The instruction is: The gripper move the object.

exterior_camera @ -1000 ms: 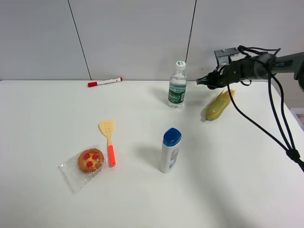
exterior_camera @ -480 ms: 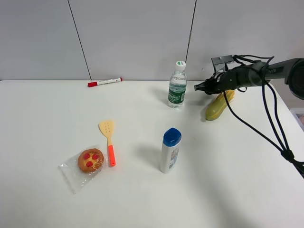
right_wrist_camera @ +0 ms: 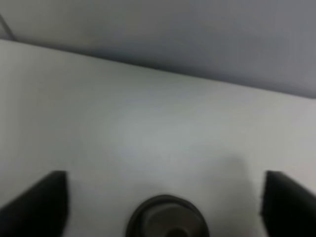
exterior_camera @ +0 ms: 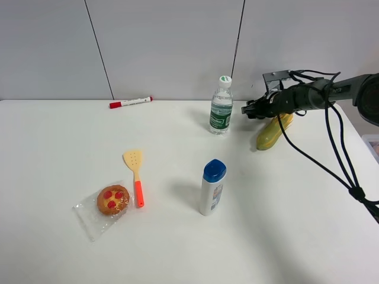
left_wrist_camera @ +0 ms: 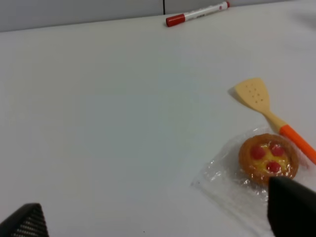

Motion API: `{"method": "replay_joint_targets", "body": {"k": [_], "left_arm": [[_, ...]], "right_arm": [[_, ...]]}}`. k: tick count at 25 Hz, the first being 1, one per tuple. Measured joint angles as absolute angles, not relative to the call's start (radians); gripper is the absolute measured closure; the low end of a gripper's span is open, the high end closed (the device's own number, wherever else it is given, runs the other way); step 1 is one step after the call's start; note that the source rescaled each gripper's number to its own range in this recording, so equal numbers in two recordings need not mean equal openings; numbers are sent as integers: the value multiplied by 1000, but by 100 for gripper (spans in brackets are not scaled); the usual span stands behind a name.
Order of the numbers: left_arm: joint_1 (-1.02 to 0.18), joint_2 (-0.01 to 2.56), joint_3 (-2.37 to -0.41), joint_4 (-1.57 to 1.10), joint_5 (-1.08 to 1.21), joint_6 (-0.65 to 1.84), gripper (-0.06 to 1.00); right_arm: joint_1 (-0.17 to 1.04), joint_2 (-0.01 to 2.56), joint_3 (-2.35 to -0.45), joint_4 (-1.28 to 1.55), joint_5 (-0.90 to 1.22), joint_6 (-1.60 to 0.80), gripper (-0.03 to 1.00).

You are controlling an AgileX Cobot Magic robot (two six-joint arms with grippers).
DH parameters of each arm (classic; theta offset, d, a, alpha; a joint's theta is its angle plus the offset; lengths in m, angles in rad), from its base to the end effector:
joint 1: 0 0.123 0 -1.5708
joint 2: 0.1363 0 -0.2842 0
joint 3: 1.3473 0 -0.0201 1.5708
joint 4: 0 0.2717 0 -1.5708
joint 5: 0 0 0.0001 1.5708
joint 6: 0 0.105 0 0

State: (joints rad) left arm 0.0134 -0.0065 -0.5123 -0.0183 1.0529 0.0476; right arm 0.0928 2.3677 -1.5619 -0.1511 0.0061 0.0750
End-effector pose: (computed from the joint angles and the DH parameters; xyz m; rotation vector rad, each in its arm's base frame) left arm 0.0247 -0.0013 0.2856 0.0355 2.0173 0.0169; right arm 0.5224 0.0485 0.0588 -0.1931 2.2873 0.0076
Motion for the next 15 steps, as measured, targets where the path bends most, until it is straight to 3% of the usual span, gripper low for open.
{"method": "replay_joint_targets", "body": {"k": [2,4,10,15], "left_arm": [[13,-7,-512,-18,1053,48,-6],[13,-7,-512,-18,1053,48,-6],[13,-7,-512,-18,1053,48,-6],[13,-7,-512,-18,1053,48,-6]], "right_arm": [[93,2368,-1562,-151,0,75,8],[93,2367,-1562,-151,0,75,3],[93,2309,-1562,-151,62,76,1],[93,2158,-1562,-151,241,76,1]]}}
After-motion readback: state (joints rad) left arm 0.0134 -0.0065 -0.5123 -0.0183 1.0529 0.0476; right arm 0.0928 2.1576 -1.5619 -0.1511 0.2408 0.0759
